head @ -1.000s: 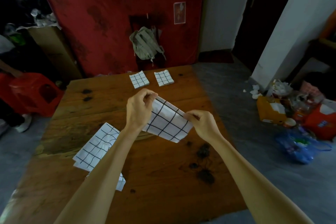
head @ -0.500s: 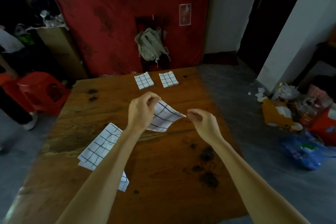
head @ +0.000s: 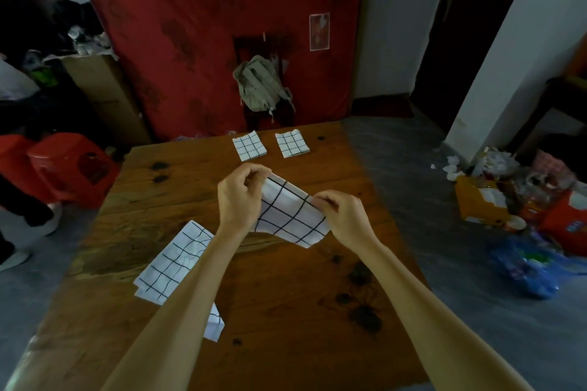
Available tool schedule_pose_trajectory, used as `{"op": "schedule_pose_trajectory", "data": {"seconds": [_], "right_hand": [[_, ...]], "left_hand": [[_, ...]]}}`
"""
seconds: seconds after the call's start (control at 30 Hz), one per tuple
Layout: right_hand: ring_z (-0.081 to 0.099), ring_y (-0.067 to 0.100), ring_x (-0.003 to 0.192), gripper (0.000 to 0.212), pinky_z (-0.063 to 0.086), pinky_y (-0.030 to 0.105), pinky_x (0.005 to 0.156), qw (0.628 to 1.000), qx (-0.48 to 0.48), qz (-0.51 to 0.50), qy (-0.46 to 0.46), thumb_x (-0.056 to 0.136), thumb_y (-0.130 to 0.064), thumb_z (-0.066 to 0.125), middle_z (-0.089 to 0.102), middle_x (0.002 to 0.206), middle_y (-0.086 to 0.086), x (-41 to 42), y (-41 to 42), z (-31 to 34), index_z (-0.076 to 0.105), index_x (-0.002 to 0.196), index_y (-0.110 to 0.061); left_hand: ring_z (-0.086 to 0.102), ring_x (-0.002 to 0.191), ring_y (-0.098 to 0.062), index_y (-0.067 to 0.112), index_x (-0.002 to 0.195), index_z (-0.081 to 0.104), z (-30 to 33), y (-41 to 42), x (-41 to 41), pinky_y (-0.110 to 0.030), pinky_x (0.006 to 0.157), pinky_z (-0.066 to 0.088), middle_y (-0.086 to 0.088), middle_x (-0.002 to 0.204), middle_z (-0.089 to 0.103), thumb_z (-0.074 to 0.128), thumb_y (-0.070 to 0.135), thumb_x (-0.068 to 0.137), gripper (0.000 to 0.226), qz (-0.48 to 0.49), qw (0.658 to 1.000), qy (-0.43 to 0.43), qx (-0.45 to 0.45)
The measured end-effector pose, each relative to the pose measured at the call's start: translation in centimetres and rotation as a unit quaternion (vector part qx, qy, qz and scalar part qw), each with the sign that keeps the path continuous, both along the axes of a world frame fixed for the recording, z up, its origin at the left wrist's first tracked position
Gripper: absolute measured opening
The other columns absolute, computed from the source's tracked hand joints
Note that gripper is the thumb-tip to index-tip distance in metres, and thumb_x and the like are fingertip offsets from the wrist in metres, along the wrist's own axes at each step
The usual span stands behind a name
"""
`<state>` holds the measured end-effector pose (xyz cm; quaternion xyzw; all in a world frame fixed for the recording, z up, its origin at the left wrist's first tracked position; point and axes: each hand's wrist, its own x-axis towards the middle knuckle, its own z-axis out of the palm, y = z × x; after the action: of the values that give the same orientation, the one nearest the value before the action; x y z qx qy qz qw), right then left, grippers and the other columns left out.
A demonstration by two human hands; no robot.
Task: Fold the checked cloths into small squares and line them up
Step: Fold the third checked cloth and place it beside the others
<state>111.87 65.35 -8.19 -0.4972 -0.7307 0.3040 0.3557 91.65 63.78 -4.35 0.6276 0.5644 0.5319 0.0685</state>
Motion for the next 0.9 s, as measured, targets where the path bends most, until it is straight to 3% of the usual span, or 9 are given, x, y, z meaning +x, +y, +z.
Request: {"op": "schedule_pose_trajectory", "data": {"seconds": [0.2, 0.37, 0.47, 0.53, 0.63, 0.73, 0.9], "right_hand": [[0.061, -0.001, 0.079, 0.022, 0.05, 0.015, 0.069, 1.0, 0.004, -0.02, -0.021, 0.096, -0.024, 0.057, 0.068, 0.099, -0.008, 0.8, -0.3, -1.4, 0.067, 0.114, -0.015], [0.059, -0.002, 0.078, 0.014, 0.045, 0.014, 0.065, 0.99, -0.081, -0.064, -0.098, 0.097, -0.025, 0.056, 0.066, 0.097, -0.011, 2.7, -0.3, -3.1, 0.065, 0.107, -0.023], [0.06, 0.0, 0.088, 0.016, 0.054, 0.025, 0.082, 0.99, -0.07, -0.097, -0.072, 0.095, -0.028, 0.057, 0.064, 0.101, -0.014, 2.1, -0.2, -3.4, 0.063, 0.11, -0.024], [0.059, 0.001, 0.098, 0.029, 0.053, 0.029, 0.091, 0.997, -0.051, -0.05, -0.042, 0.094, -0.035, 0.058, 0.061, 0.107, -0.017, 0.3, -0.3, -2.2, 0.06, 0.121, -0.024], [0.053, -0.003, 0.104, 0.041, 0.046, 0.018, 0.089, 0.997, -0.072, 0.03, -0.022, 0.093, -0.042, 0.056, 0.056, 0.114, -0.02, -2.4, -0.7, 0.3, 0.055, 0.13, -0.025], [0.056, -0.007, 0.087, 0.023, 0.044, 0.01, 0.07, 0.997, -0.067, 0.04, -0.006, 0.095, -0.033, 0.058, 0.059, 0.096, -0.023, -3.6, -0.9, 1.3, 0.064, 0.115, -0.022], [0.063, 0.02, 0.077, 0.012, 0.049, 0.027, 0.066, 0.993, -0.085, 0.025, 0.084, 0.096, -0.03, 0.057, 0.068, 0.085, -0.001, -4.4, -1.6, 1.0, 0.067, 0.094, -0.024]], "left_hand": [[0.06, 0.07, 0.003, 0.013, 0.092, 0.069, 0.1, 0.4, -0.6, -0.009, 0.062, 0.046, 0.013, 0.079, 0.064, 0.062, 0.013, 0.09, 0.007, 0.021, 1.0, -0.006, 0.009], [0.058, 0.062, -0.003, 0.01, 0.091, 0.069, -0.5, -0.1, -1.8, -0.016, 0.056, 0.047, 0.007, 0.077, 0.066, 0.062, 0.012, 0.091, 0.007, 0.061, 0.998, 0.021, 0.012], [0.059, 0.056, -0.007, 0.011, 0.092, 0.07, -0.5, -0.4, -1.6, -0.021, 0.05, 0.048, 0.009, 0.075, 0.066, 0.063, 0.013, 0.09, 0.007, 0.026, 0.994, 0.109, -0.002], [0.059, 0.055, -0.008, 0.012, 0.093, 0.07, -0.6, -0.4, -1.0, -0.026, 0.048, 0.049, 0.008, 0.074, 0.068, 0.063, 0.014, 0.09, 0.007, -0.011, 0.992, 0.128, -0.014], [0.058, 0.056, -0.007, 0.016, 0.091, 0.068, -0.7, -0.3, -0.5, -0.032, 0.048, 0.05, 0.009, 0.072, 0.066, 0.063, 0.019, 0.09, 0.006, -0.053, 0.987, 0.148, -0.022], [0.056, 0.057, -0.007, 0.018, 0.091, 0.065, -0.4, -0.8, -0.9, -0.028, 0.048, 0.048, 0.011, 0.072, 0.063, 0.062, 0.027, 0.09, 0.01, -0.071, 0.99, 0.122, -0.025], [0.059, 0.074, 0.006, 0.016, 0.109, 0.053, -0.6, -3.5, -3.5, -0.011, 0.057, 0.047, 0.016, 0.082, 0.058, 0.069, 0.039, 0.08, 0.041, -0.039, 0.996, -0.002, -0.08]]}}
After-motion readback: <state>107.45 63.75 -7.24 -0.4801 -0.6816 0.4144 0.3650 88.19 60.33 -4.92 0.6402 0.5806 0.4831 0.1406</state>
